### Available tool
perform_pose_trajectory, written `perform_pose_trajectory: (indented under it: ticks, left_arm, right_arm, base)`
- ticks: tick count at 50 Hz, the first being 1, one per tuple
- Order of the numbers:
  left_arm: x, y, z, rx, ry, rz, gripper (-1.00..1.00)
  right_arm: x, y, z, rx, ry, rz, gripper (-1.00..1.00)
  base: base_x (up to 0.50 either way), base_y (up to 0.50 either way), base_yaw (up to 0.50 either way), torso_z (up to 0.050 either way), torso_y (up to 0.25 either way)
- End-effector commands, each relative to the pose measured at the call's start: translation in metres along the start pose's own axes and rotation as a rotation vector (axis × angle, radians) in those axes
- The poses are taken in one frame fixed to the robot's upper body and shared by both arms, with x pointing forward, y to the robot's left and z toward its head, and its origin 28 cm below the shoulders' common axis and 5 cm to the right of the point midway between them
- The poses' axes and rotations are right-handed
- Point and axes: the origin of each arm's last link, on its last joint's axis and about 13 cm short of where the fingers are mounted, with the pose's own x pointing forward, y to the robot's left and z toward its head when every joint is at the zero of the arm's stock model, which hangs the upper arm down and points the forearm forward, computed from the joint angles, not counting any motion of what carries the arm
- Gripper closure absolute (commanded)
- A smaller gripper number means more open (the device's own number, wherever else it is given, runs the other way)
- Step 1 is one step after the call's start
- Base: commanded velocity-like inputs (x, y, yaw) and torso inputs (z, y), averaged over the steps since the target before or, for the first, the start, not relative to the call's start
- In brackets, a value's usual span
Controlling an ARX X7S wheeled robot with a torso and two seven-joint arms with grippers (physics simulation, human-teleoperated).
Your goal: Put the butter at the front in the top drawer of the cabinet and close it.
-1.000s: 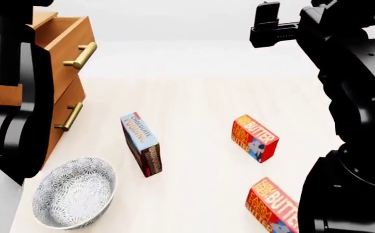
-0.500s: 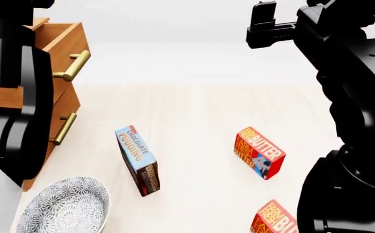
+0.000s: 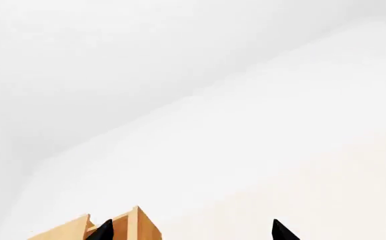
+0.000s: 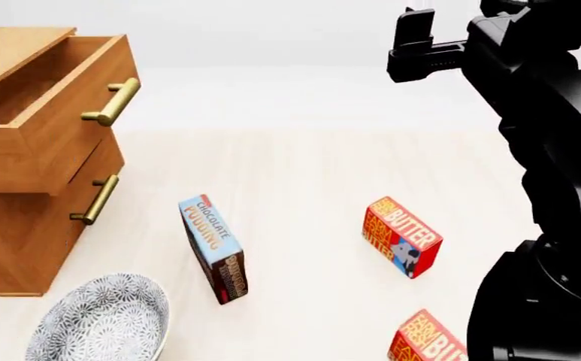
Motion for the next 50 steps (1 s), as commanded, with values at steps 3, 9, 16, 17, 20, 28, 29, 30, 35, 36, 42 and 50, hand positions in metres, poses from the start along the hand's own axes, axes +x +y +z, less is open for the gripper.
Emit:
perform_pose_trajectory:
  ticks: [3,9,16,17,20,28,29,30,35,36,42,50]
  left_arm:
    - [-0.03,0.033,-0.012,-0.154,0.175,0.068,-1.0]
    - [-0.026,0.039,-0.023,-0.234,0.164,0.101,-1.0]
    - [-0.013,0.041,-0.04,-0.3,0.173,0.125,-1.0]
    - [-0.011,0.042,-0.042,-0.309,0.177,0.126,-1.0]
    - [-0.007,0.042,-0.049,-0.332,0.19,0.131,-1.0]
    - [0.002,0.043,-0.065,-0.359,0.24,0.175,-1.0]
    - [0.003,0.044,-0.066,-0.363,0.244,0.185,-1.0]
    - [0.004,0.044,-0.068,-0.369,0.248,0.193,-1.0]
    - [0.009,0.045,-0.079,-0.391,0.275,0.233,-1.0]
    - [0.011,0.045,-0.081,-0.394,0.28,0.242,-1.0]
    - [0.019,0.043,-0.093,-0.393,0.311,0.279,-1.0]
    - [0.028,0.038,-0.104,-0.37,0.365,0.282,-1.0]
  right_arm:
    - [-0.004,-0.003,-0.005,0.005,0.001,-0.003,-1.0]
    - [-0.003,-0.003,-0.009,0.007,0.007,0.002,-1.0]
    - [0.0,-0.001,-0.016,0.014,0.02,0.017,-1.0]
    - [0.0,-0.001,-0.017,0.015,0.022,0.02,-1.0]
    - [0.002,0.0,-0.019,0.017,0.026,0.026,-1.0]
    - [0.004,0.0,-0.025,0.025,0.038,0.033,-1.0]
    - [0.005,0.0,-0.026,0.027,0.04,0.034,-1.0]
    - [0.005,0.0,-0.027,0.028,0.041,0.034,-1.0]
    - [0.007,0.0,-0.03,0.032,0.047,0.037,-1.0]
    - [0.007,0.0,-0.03,0.033,0.048,0.038,-1.0]
    - [0.008,0.002,-0.033,0.036,0.056,0.042,-1.0]
    - [0.01,0.002,-0.038,0.047,0.066,0.046,-1.0]
  base:
    - [0.0,0.0,0.0,0.0,0.0]
    - [0.0,0.0,0.0,0.0,0.0]
    - [0.0,0.0,0.0,0.0,0.0]
    - [0.0,0.0,0.0,0.0,0.0]
    - [0.0,0.0,0.0,0.0,0.0]
    - [0.0,0.0,0.0,0.0,0.0]
    - [0.0,0.0,0.0,0.0,0.0]
    - [0.0,0.0,0.0,0.0,0.0]
    - [0.0,0.0,0.0,0.0,0.0]
    - [0.0,0.0,0.0,0.0,0.0]
    - [0.0,0.0,0.0,0.0,0.0]
    - [0.0,0.0,0.0,0.0,0.0]
